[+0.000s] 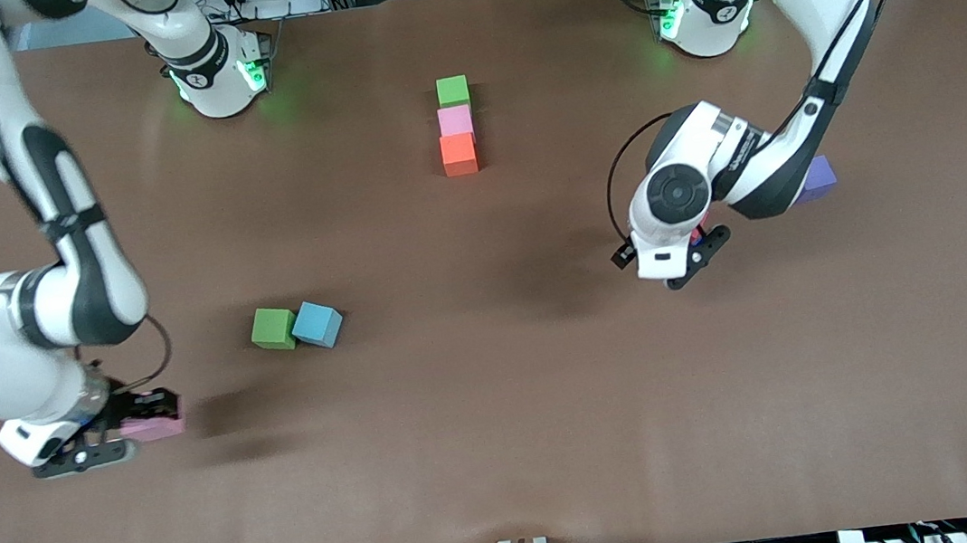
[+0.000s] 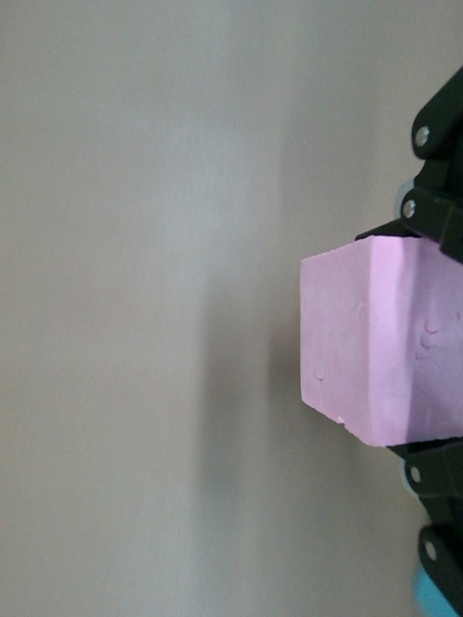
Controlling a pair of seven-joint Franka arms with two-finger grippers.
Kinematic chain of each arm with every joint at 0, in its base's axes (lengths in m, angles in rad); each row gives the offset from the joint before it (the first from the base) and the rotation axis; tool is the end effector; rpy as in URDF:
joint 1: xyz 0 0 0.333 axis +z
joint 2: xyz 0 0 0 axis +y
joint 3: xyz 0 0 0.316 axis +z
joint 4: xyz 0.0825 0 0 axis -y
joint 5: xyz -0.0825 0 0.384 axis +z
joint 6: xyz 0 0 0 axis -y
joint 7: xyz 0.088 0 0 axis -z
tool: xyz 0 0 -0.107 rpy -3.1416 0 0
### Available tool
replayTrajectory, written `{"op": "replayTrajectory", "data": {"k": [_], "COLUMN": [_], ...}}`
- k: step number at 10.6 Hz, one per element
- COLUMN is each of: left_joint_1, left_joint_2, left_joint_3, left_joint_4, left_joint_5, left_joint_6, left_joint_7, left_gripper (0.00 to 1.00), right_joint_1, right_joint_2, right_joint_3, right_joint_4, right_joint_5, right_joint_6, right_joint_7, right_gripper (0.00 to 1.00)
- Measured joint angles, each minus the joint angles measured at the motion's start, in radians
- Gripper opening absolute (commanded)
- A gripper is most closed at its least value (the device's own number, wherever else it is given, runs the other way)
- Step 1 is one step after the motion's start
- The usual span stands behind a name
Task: Arrange blocks into number 1
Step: 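Reach the left gripper to the magenta cube while the right gripper carries pink, then grasp the magenta cube while the right gripper places pink below orange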
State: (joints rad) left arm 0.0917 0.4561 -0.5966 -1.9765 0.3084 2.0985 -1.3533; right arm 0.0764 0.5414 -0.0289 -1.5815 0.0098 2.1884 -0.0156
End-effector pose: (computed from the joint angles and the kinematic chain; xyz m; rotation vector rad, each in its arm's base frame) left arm 0.5208 -0.2611 0.2538 -2.7841 -0.9792 0.2190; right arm 0.6976 0.0364 0.3293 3.1328 0.0976 0.1032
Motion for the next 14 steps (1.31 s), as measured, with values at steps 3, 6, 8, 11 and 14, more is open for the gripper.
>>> {"op": "replayTrajectory", "data": {"k": [3,6,8,11,14], "left_joint_1": [0.060,0.113,0.137,0.148,0.152], "left_joint_2": [-0.067,-0.090,-0.090,-0.090,-0.089], "left_joint_3": [0.001,0.001,0.002,0.003,0.003], "left_joint_4": [-0.136,-0.212,-0.219,-0.229,-0.249], "left_joint_5": [0.000,0.000,0.000,0.000,0.004], "left_joint_6": [0.113,0.188,0.191,0.192,0.195], "left_joint_7": [-0.010,-0.085,-0.110,-0.124,-0.126], "left_gripper": [1.00,1.00,1.00,1.00,1.00], "right_joint_1": [0.243,0.488,0.613,0.754,0.774], "right_joint_2": [-0.050,-0.051,-0.052,-0.053,-0.055], "right_joint_3": [-0.023,-0.039,-0.041,-0.013,0.071], "right_joint_4": [-0.015,-0.059,-0.107,-0.222,-0.359], "right_joint_5": [0.009,0.042,0.108,0.126,0.126], "right_joint_6": [-0.094,-0.066,0.025,0.194,0.344], "right_joint_7": [0.319,0.548,0.640,0.802,0.875], "right_gripper": [0.72,0.72,0.72,0.72,0.72]}}
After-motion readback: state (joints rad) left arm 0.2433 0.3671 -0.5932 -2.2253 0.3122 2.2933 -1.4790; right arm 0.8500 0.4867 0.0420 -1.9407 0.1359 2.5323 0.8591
